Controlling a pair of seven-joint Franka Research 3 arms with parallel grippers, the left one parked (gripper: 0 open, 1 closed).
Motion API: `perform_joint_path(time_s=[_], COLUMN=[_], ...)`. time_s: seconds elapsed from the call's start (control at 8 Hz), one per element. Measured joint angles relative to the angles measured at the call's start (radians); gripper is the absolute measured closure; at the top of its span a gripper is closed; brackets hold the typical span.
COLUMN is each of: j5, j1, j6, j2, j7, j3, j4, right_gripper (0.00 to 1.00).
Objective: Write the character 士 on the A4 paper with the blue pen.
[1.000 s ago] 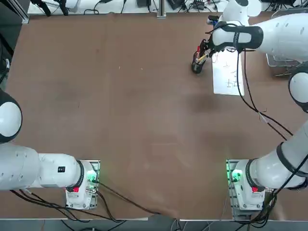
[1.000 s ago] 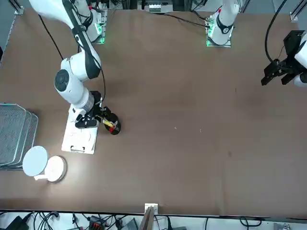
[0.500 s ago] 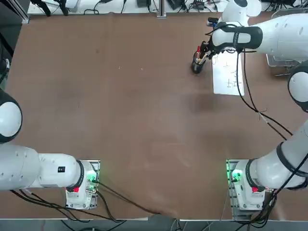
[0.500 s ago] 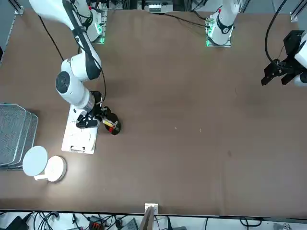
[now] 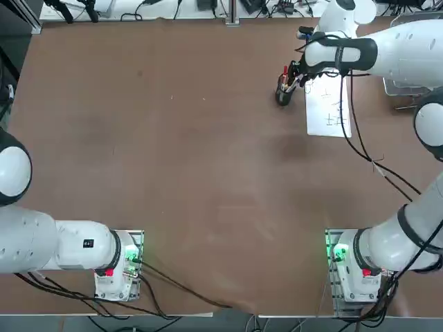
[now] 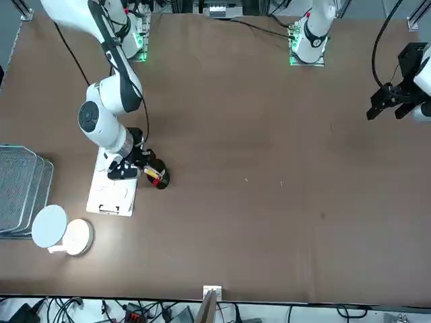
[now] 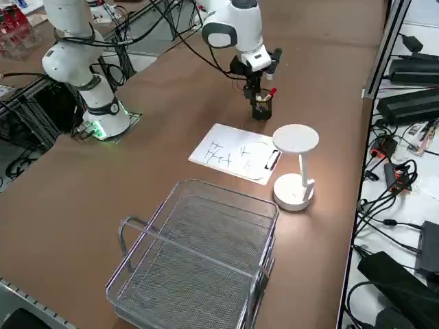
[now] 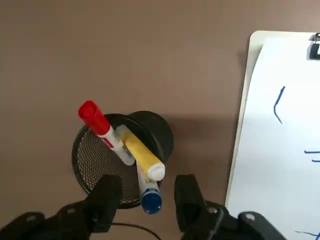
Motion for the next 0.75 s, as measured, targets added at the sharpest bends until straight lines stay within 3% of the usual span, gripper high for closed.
perform_joint_path(time_s=[0.75], j5=[0.044], j1=[0.0], j6=[-0.001], j2=[0.0], j7=[0.001], j3=[0.0], j4=[0.0], right_gripper=[0.4])
